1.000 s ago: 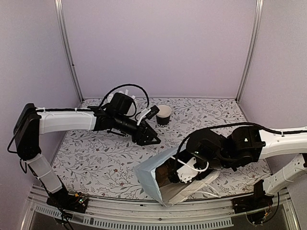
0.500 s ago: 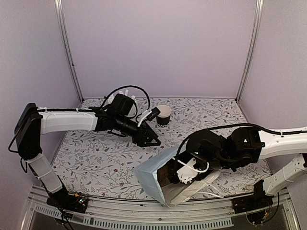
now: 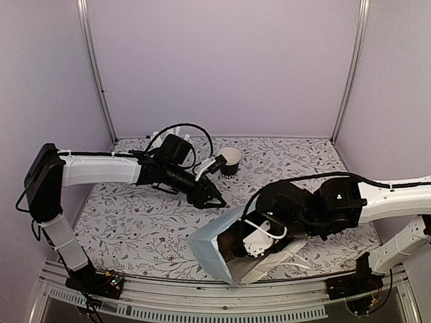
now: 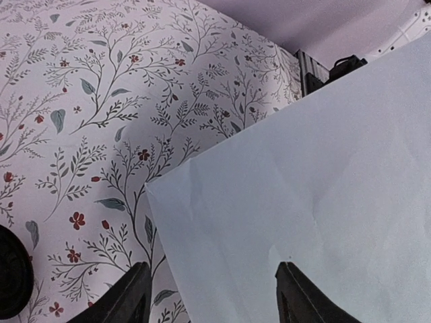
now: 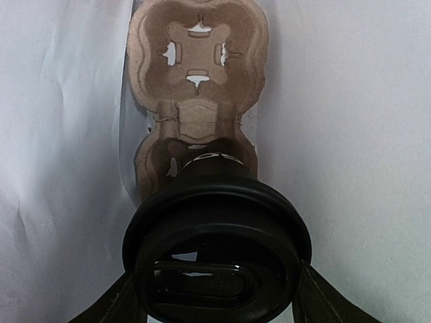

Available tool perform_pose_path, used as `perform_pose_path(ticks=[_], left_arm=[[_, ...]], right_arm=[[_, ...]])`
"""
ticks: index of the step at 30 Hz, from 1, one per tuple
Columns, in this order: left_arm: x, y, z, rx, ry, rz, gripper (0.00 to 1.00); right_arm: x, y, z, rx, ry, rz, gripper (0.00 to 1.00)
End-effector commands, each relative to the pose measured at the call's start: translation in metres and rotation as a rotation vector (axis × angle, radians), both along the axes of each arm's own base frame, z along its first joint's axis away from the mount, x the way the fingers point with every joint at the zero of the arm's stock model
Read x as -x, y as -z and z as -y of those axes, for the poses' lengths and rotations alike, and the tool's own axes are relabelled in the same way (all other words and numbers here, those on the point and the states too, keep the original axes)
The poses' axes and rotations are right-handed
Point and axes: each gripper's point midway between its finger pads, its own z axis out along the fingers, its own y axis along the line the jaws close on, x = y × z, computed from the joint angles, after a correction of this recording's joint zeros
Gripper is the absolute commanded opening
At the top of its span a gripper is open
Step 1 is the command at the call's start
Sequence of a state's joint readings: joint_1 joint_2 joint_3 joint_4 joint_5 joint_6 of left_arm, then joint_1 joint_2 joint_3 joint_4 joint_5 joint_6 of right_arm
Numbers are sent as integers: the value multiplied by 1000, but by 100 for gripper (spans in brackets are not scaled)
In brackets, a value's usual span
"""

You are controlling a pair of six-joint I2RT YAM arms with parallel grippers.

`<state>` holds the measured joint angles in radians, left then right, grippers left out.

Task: Pack the takeout coffee

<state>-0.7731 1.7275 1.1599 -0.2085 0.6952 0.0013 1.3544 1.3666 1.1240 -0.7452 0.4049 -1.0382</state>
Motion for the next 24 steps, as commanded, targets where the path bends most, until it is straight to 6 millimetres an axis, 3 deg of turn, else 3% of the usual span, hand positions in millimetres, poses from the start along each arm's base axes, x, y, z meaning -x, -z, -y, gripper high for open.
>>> perform_pose_path(ticks=[1,6,16,24], left_arm=[[0,0,6,-10,17,17,65],[-1,0,5,-18,10,27,65],[-3,0,2,-29,3,35,65],[-20,-16,-12,-14,-56,62,65]], right_arm=[[6,-1,-12,-16,-35,-26,49],[6,12,-13,17,-29,-41,49],[-3,17,-14,38,30,-92,49],[-1,16,-17,72,79,-229,49]])
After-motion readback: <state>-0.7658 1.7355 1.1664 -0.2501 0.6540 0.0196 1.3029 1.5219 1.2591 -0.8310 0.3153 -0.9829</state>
